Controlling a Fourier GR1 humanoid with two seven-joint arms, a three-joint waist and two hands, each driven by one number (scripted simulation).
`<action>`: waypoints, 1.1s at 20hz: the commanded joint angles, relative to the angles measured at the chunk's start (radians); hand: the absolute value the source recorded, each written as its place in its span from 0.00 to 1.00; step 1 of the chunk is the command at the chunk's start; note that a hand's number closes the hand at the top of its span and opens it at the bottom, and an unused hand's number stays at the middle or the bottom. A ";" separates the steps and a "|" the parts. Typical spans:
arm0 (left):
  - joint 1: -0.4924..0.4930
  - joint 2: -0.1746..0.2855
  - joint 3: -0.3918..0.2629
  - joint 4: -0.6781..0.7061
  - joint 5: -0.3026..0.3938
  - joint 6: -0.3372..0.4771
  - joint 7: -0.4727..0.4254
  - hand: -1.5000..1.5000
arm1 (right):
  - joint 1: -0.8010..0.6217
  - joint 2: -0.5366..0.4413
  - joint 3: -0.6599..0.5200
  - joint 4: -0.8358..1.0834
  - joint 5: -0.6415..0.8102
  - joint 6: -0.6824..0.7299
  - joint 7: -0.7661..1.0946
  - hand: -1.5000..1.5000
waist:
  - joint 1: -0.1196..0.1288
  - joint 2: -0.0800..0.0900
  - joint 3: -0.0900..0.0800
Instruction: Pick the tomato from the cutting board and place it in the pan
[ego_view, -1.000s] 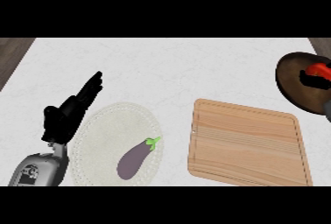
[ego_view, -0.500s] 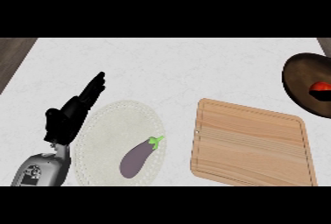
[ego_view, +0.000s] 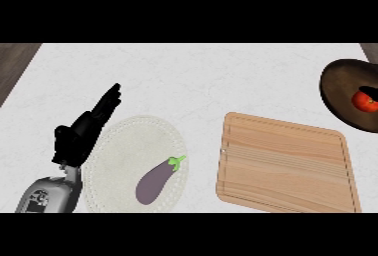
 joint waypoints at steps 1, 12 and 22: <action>0.015 -0.018 -0.008 -0.001 -0.011 0.020 0.013 0.50 | 0.011 -0.010 -0.110 -0.008 -0.124 0.092 -0.101 0.00 | -0.007 -0.005 -0.002; -0.004 -0.003 0.018 0.013 -0.014 0.010 0.008 0.50 | 0.221 -0.009 -0.204 0.014 -0.258 0.372 -0.488 0.00 | -0.031 -0.015 -0.006; 0.035 -0.009 0.042 0.056 -0.026 -0.014 -0.058 0.50 | 0.333 0.065 -0.159 0.011 -0.327 0.431 -0.641 0.00 | -0.047 -0.027 -0.010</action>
